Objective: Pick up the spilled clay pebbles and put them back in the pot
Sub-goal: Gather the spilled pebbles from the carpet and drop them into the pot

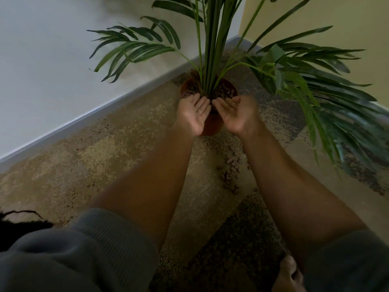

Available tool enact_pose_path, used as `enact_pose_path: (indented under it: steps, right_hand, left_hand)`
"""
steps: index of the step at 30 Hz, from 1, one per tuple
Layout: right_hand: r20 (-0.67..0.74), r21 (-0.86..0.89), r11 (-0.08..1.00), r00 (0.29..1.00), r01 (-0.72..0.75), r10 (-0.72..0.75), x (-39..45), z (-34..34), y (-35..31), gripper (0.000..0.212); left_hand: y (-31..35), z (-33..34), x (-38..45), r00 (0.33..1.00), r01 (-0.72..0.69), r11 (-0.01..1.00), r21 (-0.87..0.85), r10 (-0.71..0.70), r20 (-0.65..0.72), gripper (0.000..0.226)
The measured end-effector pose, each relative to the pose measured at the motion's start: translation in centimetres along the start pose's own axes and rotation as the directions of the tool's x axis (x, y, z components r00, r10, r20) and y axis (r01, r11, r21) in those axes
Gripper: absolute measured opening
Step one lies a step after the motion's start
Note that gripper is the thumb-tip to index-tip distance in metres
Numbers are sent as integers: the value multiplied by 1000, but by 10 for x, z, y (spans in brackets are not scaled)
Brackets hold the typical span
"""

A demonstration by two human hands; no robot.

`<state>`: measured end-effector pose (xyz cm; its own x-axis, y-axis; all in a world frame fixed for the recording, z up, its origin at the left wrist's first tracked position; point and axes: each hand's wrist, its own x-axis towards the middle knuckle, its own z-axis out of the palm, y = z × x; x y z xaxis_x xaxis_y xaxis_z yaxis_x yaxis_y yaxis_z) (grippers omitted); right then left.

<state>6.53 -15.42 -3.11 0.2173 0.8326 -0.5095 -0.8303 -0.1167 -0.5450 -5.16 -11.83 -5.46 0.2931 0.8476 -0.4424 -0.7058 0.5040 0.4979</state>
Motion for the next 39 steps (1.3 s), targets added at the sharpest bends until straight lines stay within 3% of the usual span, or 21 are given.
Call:
enact_pose_path:
  steps: [3, 7, 11, 16, 20, 21, 25, 28, 30, 32, 34, 36, 39]
  right_hand:
    - [-92, -165, 986, 995, 18, -33, 2, -17, 5, 31]
    - [-232, -481, 872, 973, -94, -24, 8, -49, 21, 17]
    - [-308, -708, 690, 945, -151, -110, 14, -83, 36, 18]
    - [-258, -955, 207, 942, -214, -213, 7, -120, 45, 27]
    - [-169, -932, -292, 970, -215, -175, -2, -133, 47, 31]
    - [-169, -920, -330, 973, -213, -155, -2, -136, 48, 29]
    - [-210, -931, -281, 971, -235, -114, -3, -142, 56, 18]
    - [-132, -914, -378, 989, -146, -61, -1, -140, 60, 10]
    - [-106, -873, -480, 994, -85, 17, 1, -140, 62, 22]
    - [-98, -855, -516, 992, -46, 75, 1, -138, 59, 30]
    - [-126, -890, -453, 983, -53, 133, 2, -139, 52, 34]
    - [-166, -896, -440, 967, -67, 192, 2, -141, 44, 61]
    - [-214, -808, -587, 951, -43, 224, -2, -144, 43, 109]
  left_hand:
    - [-22, -19, -3, 996, -65, 995, 79, 69, -51, 41]
    - [-53, -46, -2, 993, 36, 951, 307, -1, -115, 36]
    - [-77, -62, -1, 990, 134, 734, 666, -70, -122, 34]
    - [-96, -76, 1, 988, 126, 347, 929, -132, -85, 41]
    - [-114, -89, 3, 971, 95, 86, 992, -226, -73, 58]
    - [-119, -93, 3, 968, 94, 32, 995, -235, -84, 63]
    - [-129, -104, -2, 964, 22, -200, 980, -255, -74, 86]
    - [-130, -104, -10, 980, -64, -381, 922, -196, -13, 93]
    - [-129, -102, -16, 984, -92, -450, 888, -176, 13, 96]
    - [-128, -102, -20, 985, -106, -448, 887, -167, 33, 96]
    - [-126, -103, -23, 987, -119, -421, 899, -146, 62, 86]
    - [-123, -105, -26, 988, -121, -379, 918, -134, 75, 72]
    - [-123, -106, -28, 986, -141, -368, 919, -137, 96, 55]
